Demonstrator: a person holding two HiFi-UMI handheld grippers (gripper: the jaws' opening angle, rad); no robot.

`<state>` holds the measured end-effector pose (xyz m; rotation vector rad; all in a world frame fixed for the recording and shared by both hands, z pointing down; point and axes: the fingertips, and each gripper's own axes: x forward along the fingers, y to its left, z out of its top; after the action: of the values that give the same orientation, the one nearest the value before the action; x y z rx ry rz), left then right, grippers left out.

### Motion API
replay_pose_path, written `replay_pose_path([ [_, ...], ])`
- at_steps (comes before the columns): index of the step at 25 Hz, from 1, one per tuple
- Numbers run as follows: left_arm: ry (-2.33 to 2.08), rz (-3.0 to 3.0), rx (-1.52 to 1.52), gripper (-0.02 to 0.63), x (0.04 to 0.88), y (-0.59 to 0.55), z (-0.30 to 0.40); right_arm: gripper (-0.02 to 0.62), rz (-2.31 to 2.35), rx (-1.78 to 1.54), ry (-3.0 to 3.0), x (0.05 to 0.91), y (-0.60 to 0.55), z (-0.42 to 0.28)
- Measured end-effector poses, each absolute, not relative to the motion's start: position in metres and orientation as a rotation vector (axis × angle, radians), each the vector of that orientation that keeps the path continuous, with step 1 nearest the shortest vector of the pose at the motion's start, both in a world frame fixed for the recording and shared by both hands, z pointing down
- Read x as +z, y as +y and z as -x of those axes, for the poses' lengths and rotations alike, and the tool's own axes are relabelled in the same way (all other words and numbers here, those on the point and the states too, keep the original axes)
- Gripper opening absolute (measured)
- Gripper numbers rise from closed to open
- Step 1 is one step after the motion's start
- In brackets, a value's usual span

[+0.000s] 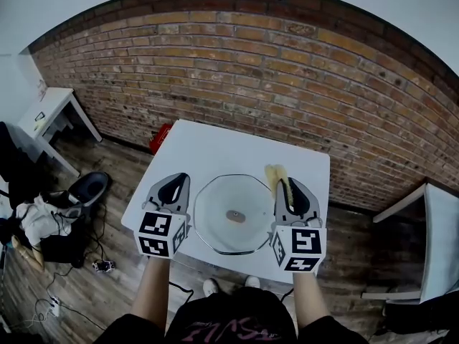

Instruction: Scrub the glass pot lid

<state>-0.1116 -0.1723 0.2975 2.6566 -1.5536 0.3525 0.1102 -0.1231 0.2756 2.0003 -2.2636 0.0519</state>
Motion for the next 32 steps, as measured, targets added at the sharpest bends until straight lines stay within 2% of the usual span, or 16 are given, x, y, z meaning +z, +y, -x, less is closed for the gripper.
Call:
replay_pose_path([
  [11, -1.543, -2.643, 0.390, 0.012, 0.307, -0.191, 0.107, 0.057, -1.995, 0.087, -2.265, 0.282, -0.145, -0.115],
  [32, -1.443, -2.439, 0.574, 0.012, 0.425, -0.185, 0.108, 0.057, -1.819, 0.369, -2.178, 0.405, -0.153, -0.107],
])
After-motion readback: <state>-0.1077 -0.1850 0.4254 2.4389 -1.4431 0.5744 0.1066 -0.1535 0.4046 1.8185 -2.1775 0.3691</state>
